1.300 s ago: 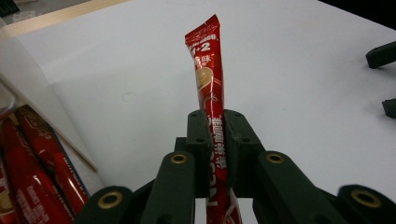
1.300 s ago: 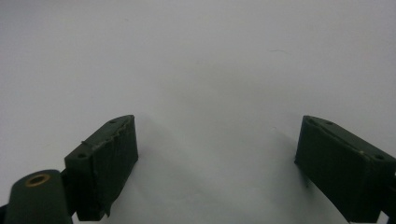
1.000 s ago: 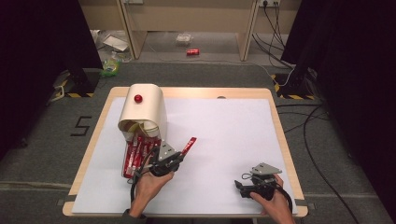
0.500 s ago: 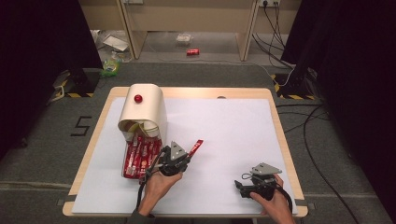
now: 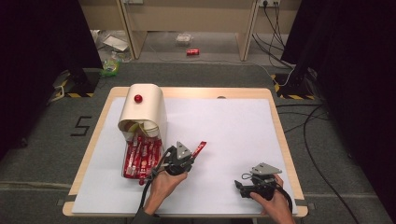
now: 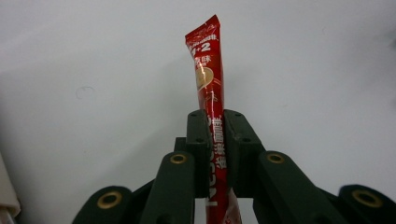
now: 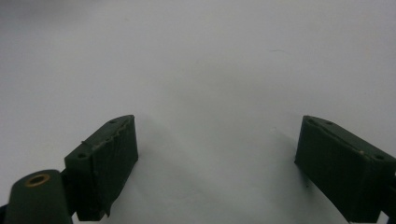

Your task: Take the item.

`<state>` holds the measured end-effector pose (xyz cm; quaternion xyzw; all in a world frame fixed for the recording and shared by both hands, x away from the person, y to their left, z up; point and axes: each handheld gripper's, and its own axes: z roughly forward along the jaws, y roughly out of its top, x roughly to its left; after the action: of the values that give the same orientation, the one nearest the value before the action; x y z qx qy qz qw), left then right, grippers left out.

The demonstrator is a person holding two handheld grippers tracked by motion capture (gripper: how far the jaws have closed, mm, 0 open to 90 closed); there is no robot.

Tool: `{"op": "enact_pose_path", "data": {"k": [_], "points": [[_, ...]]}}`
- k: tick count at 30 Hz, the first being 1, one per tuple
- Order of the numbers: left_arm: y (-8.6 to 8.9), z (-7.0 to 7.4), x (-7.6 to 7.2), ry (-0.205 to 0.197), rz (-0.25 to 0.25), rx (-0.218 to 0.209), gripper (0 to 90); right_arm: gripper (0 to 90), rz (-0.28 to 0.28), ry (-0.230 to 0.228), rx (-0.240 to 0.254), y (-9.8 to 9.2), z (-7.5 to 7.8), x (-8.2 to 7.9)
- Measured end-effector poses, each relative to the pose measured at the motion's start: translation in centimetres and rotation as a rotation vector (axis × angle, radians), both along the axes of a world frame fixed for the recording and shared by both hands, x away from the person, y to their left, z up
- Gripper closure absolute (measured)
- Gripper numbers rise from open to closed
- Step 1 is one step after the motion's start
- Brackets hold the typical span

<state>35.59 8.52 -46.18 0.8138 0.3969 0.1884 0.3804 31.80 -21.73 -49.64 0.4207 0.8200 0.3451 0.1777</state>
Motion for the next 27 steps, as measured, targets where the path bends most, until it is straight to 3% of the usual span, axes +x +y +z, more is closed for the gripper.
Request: {"op": "enact_pose_path", "data": {"k": [12,15,27], "points": [[0.1,-0.3,0.0,0.012,0.006,0.017,73.3,13.2,0.0,0.0,0.0,0.0,0.0,0.0],[0.5,0.2,-0.3,0.006,0.005,0.002,68.2,13.2,0.0,0.0,0.0,0.0,0.0,0.0],[1.4,0.9,-0.5,-0.01,0.015,-0.023,67.5,13.2,0.0,0.001,0.0,0.0,0.0,0.0]]}}
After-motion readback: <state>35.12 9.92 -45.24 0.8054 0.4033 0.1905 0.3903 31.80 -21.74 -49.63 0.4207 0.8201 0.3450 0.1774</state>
